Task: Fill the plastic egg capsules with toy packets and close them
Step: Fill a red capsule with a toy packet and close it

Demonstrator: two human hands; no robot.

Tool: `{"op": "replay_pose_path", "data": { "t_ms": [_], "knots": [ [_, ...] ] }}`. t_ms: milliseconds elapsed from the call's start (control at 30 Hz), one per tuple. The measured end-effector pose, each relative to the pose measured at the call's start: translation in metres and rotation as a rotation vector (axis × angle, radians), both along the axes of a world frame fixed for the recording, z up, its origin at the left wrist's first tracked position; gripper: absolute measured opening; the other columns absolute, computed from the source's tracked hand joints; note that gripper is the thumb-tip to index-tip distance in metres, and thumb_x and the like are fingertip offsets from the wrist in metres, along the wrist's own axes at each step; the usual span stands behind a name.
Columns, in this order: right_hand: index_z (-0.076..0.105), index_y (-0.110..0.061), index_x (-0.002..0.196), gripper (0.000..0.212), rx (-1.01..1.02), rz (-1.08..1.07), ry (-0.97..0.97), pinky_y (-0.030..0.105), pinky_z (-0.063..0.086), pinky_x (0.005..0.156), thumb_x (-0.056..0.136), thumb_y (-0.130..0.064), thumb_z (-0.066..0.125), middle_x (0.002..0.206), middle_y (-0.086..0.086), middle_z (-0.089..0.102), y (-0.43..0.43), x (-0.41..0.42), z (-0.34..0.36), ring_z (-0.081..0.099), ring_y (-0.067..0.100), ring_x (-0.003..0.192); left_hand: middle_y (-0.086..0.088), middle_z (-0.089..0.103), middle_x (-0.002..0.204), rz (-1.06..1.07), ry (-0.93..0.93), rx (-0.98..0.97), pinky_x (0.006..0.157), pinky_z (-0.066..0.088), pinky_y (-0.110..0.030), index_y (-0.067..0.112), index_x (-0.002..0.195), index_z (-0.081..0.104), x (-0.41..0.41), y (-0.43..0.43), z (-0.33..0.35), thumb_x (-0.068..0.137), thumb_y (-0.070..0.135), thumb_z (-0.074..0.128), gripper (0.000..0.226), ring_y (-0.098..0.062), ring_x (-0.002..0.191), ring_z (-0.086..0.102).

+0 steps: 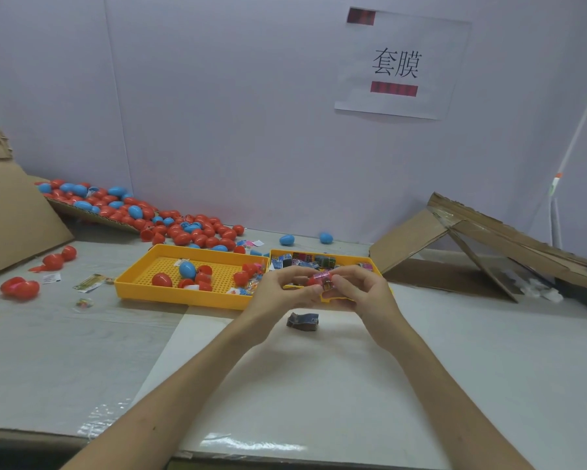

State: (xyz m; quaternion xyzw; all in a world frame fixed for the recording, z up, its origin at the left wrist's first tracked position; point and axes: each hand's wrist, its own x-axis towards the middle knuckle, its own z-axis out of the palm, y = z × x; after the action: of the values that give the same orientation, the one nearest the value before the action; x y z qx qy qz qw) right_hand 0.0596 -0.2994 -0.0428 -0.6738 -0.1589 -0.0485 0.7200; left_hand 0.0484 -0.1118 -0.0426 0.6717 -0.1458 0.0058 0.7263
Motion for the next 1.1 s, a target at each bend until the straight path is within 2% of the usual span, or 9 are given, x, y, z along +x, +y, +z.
{"op": "replay_pose_path", "data": {
  "t_ms": [100, 200, 300, 500, 633, 733, 833, 967, 1100],
  "knots": [
    [0.073, -0.008, 0.099, 0.026, -0.021, 0.000, -0.015, 0.046, 0.062, 0.081, 0.081, -0.026, 0.075, 0.099, 0.017, 0.075, -0.001, 0.000, 0.000, 0.074, 0.037, 0.091, -0.007, 0.078, 0.101, -0.081, 0.073, -0.089, 0.081, 0.061, -0.030, 0.016, 0.113, 0.073, -0.003, -0.001, 0.001, 0.080, 0.035, 0.077, 0.038, -0.024, 0.096, 0.076],
    [0.075, -0.012, 0.094, 0.019, -0.044, 0.008, -0.029, 0.041, 0.062, 0.079, 0.081, -0.025, 0.075, 0.096, 0.013, 0.075, 0.001, -0.001, -0.001, 0.074, 0.032, 0.094, -0.008, 0.078, 0.099, -0.071, 0.095, -0.124, 0.078, 0.060, -0.026, 0.014, 0.109, 0.075, -0.002, 0.001, 0.000, 0.092, 0.020, 0.070, 0.019, -0.024, 0.097, 0.075],
    [0.075, -0.013, 0.093, 0.017, -0.036, 0.025, -0.024, 0.035, 0.061, 0.076, 0.081, -0.025, 0.074, 0.096, 0.010, 0.076, 0.003, -0.002, -0.001, 0.074, 0.030, 0.095, -0.009, 0.078, 0.100, -0.086, 0.123, -0.153, 0.078, 0.060, -0.025, 0.014, 0.106, 0.076, -0.001, 0.003, -0.001, 0.094, 0.014, 0.068, 0.014, -0.024, 0.098, 0.075],
    [0.068, -0.008, 0.102, 0.029, -0.045, 0.065, 0.005, 0.045, 0.060, 0.086, 0.084, -0.030, 0.070, 0.099, 0.013, 0.075, 0.003, -0.001, -0.002, 0.073, 0.036, 0.096, -0.011, 0.078, 0.099, -0.052, 0.091, -0.147, 0.075, 0.059, -0.024, 0.012, 0.107, 0.077, 0.001, 0.003, -0.002, 0.093, 0.016, 0.071, 0.015, -0.025, 0.095, 0.076],
    [0.069, -0.013, 0.098, 0.027, -0.079, 0.047, 0.013, 0.036, 0.060, 0.078, 0.082, -0.035, 0.073, 0.096, 0.009, 0.075, 0.003, -0.003, 0.000, 0.073, 0.031, 0.094, 0.002, 0.078, 0.089, 0.063, -0.010, 0.040, 0.070, 0.058, -0.020, 0.024, 0.100, 0.079, 0.004, 0.000, -0.005, 0.091, 0.023, 0.074, 0.010, -0.015, 0.087, 0.074],
    [0.069, -0.010, 0.096, 0.030, -0.085, 0.019, -0.003, 0.042, 0.061, 0.080, 0.079, -0.034, 0.076, 0.094, 0.010, 0.075, 0.002, -0.002, 0.000, 0.073, 0.029, 0.091, 0.008, 0.076, 0.087, 0.100, -0.085, 0.159, 0.070, 0.057, -0.019, 0.031, 0.100, 0.077, 0.006, -0.001, -0.007, 0.091, 0.031, 0.074, 0.009, -0.005, 0.084, 0.071],
    [0.067, -0.010, 0.094, 0.022, 0.032, -0.009, 0.029, 0.038, 0.060, 0.074, 0.080, -0.025, 0.076, 0.093, 0.015, 0.074, 0.001, -0.001, 0.001, 0.072, 0.029, 0.084, 0.013, 0.071, 0.094, 0.142, -0.234, 0.496, 0.075, 0.053, -0.016, 0.039, 0.106, 0.069, 0.008, 0.004, -0.010, 0.088, 0.040, 0.076, 0.019, -0.002, 0.091, 0.065],
    [0.061, -0.009, 0.100, 0.012, 0.236, -0.061, 0.114, 0.030, 0.059, 0.075, 0.090, -0.007, 0.068, 0.100, 0.017, 0.072, -0.006, 0.003, 0.005, 0.074, 0.029, 0.088, 0.013, 0.062, 0.108, 0.086, -0.385, 0.949, 0.089, 0.052, -0.034, 0.033, 0.115, 0.067, 0.009, 0.007, -0.020, 0.086, 0.042, 0.076, 0.032, -0.007, 0.101, 0.056],
    [0.060, -0.011, 0.106, 0.031, 0.322, -0.026, 0.214, 0.030, 0.060, 0.071, 0.078, -0.014, 0.074, 0.100, 0.013, 0.074, -0.007, 0.003, 0.010, 0.075, 0.029, 0.088, 0.013, 0.063, 0.108, -0.010, -0.335, 0.975, 0.087, 0.057, -0.036, 0.035, 0.113, 0.068, 0.008, 0.008, -0.020, 0.087, 0.037, 0.075, 0.028, -0.007, 0.097, 0.060]
  ]
}}
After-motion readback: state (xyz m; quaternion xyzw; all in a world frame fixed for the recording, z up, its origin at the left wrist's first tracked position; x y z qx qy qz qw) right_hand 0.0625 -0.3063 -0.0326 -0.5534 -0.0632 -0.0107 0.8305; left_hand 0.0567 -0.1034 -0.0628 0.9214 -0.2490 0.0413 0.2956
